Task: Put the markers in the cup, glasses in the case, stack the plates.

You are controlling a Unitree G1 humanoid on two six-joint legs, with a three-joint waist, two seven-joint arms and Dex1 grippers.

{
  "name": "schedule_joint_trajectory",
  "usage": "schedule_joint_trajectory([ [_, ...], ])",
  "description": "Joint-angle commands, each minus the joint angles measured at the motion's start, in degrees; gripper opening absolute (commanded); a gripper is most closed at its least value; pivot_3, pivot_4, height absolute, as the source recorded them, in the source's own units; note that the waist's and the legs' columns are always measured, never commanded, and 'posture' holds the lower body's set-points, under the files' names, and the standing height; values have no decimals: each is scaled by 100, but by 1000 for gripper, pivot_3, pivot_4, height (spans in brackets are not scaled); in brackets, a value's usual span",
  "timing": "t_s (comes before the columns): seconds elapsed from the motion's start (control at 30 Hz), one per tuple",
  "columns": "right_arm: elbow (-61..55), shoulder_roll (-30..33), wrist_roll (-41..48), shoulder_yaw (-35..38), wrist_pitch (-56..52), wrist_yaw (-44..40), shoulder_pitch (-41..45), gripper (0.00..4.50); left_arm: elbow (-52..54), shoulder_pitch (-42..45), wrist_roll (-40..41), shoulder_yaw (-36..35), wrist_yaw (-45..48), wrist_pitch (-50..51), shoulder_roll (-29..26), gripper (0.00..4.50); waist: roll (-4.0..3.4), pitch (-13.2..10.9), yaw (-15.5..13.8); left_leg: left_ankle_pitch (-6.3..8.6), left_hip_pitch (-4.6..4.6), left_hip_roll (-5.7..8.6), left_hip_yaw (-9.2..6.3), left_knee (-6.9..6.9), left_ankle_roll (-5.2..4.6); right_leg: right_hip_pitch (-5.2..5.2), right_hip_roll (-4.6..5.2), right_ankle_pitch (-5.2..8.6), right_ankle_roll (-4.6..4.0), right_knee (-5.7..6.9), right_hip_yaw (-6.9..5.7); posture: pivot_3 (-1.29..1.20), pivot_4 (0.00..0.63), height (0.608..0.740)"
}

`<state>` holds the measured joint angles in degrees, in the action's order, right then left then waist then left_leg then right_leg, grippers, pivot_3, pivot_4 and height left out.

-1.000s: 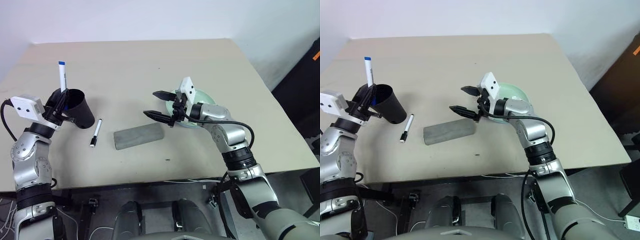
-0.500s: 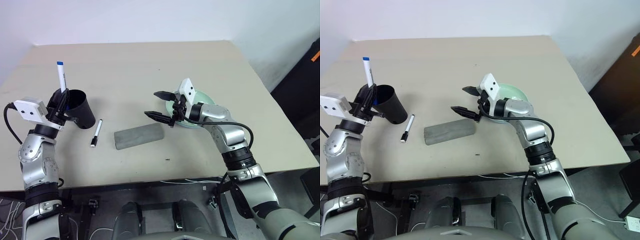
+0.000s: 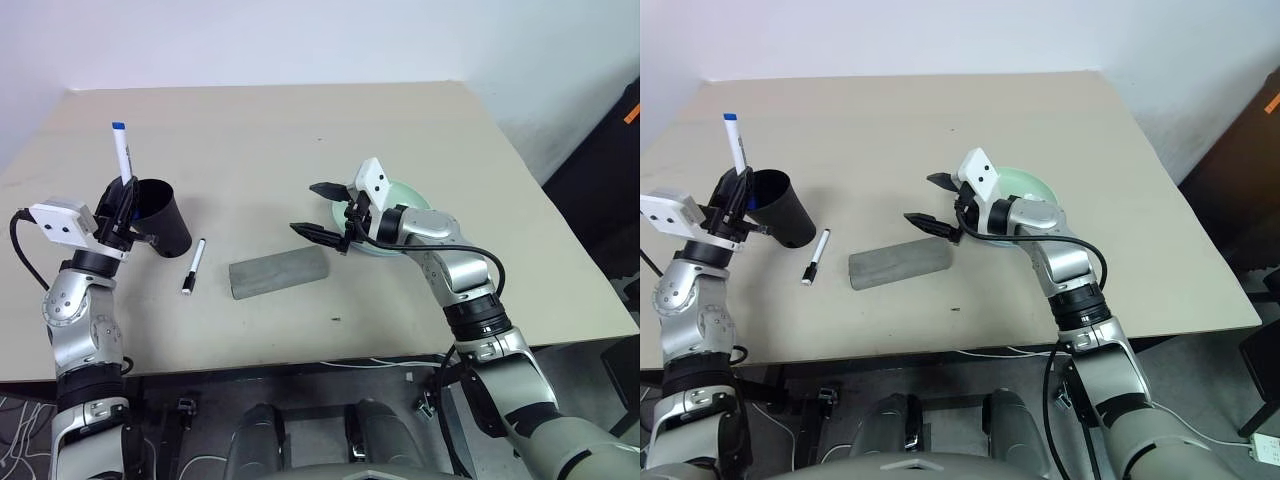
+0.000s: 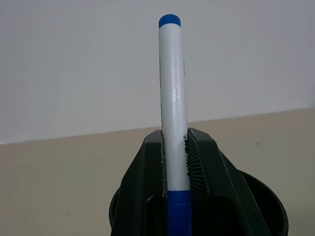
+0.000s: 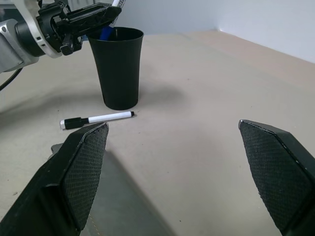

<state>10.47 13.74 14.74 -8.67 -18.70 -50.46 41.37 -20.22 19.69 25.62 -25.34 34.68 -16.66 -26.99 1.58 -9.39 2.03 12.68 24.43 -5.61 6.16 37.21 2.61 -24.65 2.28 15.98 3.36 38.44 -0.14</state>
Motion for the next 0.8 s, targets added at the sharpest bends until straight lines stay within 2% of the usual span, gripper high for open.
schedule_joint_trajectory([
  [0.03, -67, -25, 23, 42, 119, 26, 80, 4464, -68, -3, 30, 31, 52, 69, 3, 278, 0, 0, -1, 0, 0, 0, 0, 0, 0, 0, 0, 0, 0, 0, 0, 0, 150, 726],
  [0.37, -38, -32, 1, 20, 150, 40, 71, 4464, -106, -37, 10, 44, 73, 97, 5, 278, 0, 0, 0, 0, 0, 0, 0, -1, 0, 0, 1, 0, 0, -2, 0, 0, 150, 726],
  [0.77, 71, -50, -47, 5, 245, 19, 103, 4500, -206, -20, -77, 37, 53, -83, -17, 4415, -1, 0, -4, 0, -1, 1, 0, -1, 0, 1, 2, 0, -1, -3, 0, 0, 150, 726],
  [0.8, 83, -55, -49, 8, 254, 18, 109, 4500, -197, -21, -65, 33, 59, -92, -17, 4464, -1, 0, -4, 0, -2, 1, 0, -1, 0, 1, 2, 0, -1, -3, 0, 0, 150, 726],
])
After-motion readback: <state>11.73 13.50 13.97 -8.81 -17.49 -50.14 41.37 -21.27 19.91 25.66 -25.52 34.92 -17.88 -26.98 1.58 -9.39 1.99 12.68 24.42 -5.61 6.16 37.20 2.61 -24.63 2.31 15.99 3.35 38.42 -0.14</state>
